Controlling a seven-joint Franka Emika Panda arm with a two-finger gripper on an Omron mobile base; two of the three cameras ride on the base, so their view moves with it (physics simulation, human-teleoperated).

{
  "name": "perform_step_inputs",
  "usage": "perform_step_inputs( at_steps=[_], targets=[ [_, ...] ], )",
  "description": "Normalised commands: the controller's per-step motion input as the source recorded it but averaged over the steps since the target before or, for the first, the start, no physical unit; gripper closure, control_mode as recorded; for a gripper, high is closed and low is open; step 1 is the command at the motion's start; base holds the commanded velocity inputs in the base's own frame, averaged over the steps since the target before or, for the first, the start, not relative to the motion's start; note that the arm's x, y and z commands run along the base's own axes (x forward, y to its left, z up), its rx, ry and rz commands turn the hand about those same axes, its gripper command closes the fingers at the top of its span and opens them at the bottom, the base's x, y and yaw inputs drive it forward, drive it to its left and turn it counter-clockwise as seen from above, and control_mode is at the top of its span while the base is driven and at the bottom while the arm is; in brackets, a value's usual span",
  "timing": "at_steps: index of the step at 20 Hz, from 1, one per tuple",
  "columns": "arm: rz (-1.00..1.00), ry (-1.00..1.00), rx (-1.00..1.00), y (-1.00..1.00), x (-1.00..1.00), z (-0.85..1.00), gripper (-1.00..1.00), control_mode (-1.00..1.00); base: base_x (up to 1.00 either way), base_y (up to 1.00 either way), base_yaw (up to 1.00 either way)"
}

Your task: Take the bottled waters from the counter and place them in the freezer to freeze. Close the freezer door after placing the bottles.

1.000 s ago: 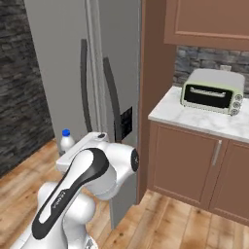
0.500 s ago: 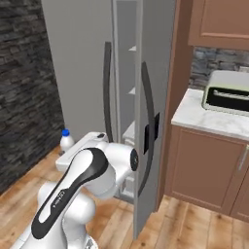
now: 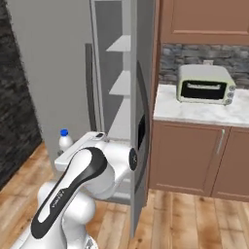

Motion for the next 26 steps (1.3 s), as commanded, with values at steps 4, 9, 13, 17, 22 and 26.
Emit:
perform_step_inputs(
  at_steps=[4,9,13,17,22,26],
  targets=[
    [0.00,0.00,0.00,0.00,0.00,0.00,1.00,1.00,0.39,0.56,-0.49],
    [0.00,0.00,0.00,0.00,0.00,0.00,1.00,1.00,0.31,0.73,-0.39],
    [0.00,0.00,0.00,0.00,0.00,0.00,1.00,1.00,0.26,0.75,-0.33],
    [0.00,0.00,0.00,0.00,0.00,0.00,1.00,1.00,0.31,0.43,-0.38],
    [0.00,0.00,0.00,0.00,0.00,0.00,1.00,1.00,0.22,0.16,-0.50],
    [0.00,0.00,0.00,0.00,0.00,0.00,1.00,1.00,0.24,0.36,-0.49]
  ],
)
